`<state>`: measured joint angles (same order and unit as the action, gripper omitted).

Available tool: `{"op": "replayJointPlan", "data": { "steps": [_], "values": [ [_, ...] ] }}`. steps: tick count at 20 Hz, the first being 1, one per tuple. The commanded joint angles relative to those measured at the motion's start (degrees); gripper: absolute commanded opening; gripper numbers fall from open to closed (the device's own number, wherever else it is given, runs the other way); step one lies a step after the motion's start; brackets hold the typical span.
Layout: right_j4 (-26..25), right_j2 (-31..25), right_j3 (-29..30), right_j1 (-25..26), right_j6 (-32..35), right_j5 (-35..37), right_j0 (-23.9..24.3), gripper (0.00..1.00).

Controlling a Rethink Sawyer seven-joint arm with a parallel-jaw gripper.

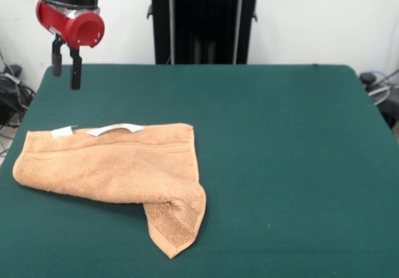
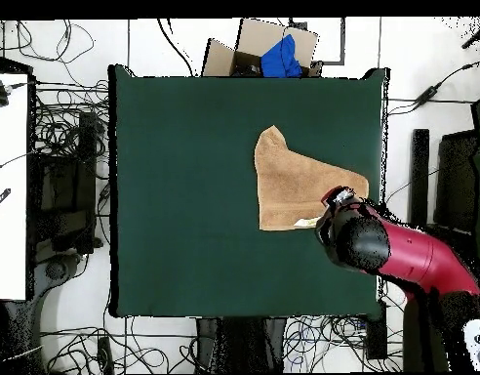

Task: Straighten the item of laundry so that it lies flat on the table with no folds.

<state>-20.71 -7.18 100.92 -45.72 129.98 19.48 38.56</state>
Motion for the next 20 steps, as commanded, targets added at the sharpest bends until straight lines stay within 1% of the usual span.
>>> {"op": "replayJointPlan", "data": {
  "steps": [1, 4, 7, 8, 9, 11, 14, 15, 17, 20],
  "values": [
    [-4.8, -3.7, -3.1, 3.2, -7.7, 6.6, -2.5, 1.00],
    [-3.7, -2.6, -4.6, 3.5, -6.1, 10.5, -5.4, 1.00],
    [-2.0, -0.2, -5.1, 3.0, -1.2, 14.7, -10.4, 1.00],
    [-1.6, 0.2, -4.9, 3.1, 0.1, 14.6, -11.3, 1.00],
    [-1.2, 1.5, -4.8, 3.2, 3.1, 14.2, -13.4, 1.00],
    [-0.1, 3.3, -5.0, 3.6, 7.0, 14.6, -16.4, 1.00],
    [1.9, 3.7, -4.8, 5.0, 9.6, 14.1, -18.4, 1.00],
    [2.5, 4.5, -4.8, 5.3, 11.4, 13.8, -19.8, 1.00],
    [4.1, 5.2, -5.0, 5.7, 13.1, 13.9, -21.4, 1.00],
    [6.2, 4.9, -5.5, 6.4, 12.1, 14.1, -21.9, 1.00]
  ]
}}
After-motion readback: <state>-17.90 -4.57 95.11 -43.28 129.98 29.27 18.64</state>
